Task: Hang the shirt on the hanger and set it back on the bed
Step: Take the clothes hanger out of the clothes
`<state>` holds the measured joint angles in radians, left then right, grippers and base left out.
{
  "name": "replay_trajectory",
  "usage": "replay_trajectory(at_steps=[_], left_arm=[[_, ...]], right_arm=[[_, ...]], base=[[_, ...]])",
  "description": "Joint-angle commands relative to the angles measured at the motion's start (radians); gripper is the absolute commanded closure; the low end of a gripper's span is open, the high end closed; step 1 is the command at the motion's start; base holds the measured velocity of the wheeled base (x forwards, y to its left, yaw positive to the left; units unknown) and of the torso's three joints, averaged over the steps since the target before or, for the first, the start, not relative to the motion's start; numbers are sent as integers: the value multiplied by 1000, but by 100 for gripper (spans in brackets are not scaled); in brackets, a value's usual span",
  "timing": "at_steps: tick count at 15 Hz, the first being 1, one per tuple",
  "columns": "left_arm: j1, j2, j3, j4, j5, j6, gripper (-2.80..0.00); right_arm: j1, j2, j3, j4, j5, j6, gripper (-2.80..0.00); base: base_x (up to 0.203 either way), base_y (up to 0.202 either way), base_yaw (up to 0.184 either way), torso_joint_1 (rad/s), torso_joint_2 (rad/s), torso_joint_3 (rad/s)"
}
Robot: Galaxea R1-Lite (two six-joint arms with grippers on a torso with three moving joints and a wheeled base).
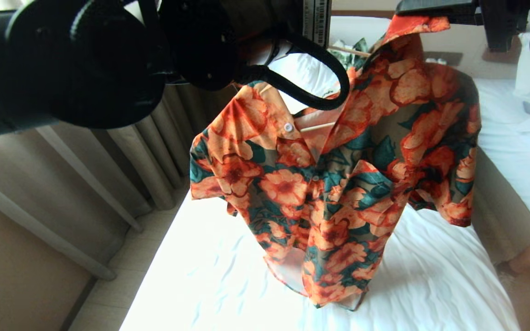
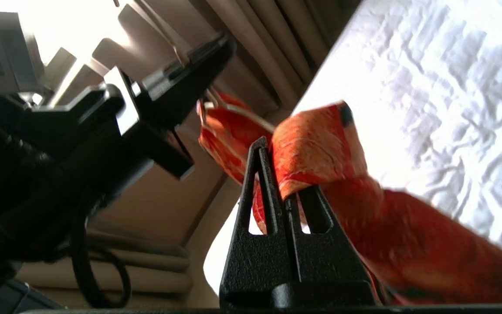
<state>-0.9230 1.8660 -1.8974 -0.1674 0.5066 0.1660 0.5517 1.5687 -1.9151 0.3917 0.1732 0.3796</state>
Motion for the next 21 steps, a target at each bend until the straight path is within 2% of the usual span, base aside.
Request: replay_trajectory(at_steps=[1,4,5,9,16,17,19,21], left_arm=[[3,5,-1,-1,2,1,0],[-19,2,-2,-1,4,0,0],[-28,1,-2,-1,5,0,0],[-46,-2,-2,0,7,-2,0],[-30,3,-2,0,11,-2,0],[-30,-1,-2,4,13,0,0],[-21,-13,-2,9,13,5,0],[-11,-19,-2,-2,15,40,0]], right_arm=[[-2,-9,-11,52,0,0,0],[5,21,-54,74,0,-1,0],[14,27,-55,71,0,-1,-280],[25,35,-56,114,-1,-3,-280],[-8,-160,-47,258,0,-1,-280],[-24,-196,-35,261,3,-1,0],[-40,-261,52,254,10,-7,0],[-43,-320,179,195,25,-44,0]], base=[[0,0,0,0,0,0],[0,0,0,0,0,0],[0,0,0,0,0,0],[0,0,0,0,0,0],[0,0,0,0,0,0],[0,0,0,0,0,0],[0,0,0,0,0,0],[0,0,0,0,0,0]])
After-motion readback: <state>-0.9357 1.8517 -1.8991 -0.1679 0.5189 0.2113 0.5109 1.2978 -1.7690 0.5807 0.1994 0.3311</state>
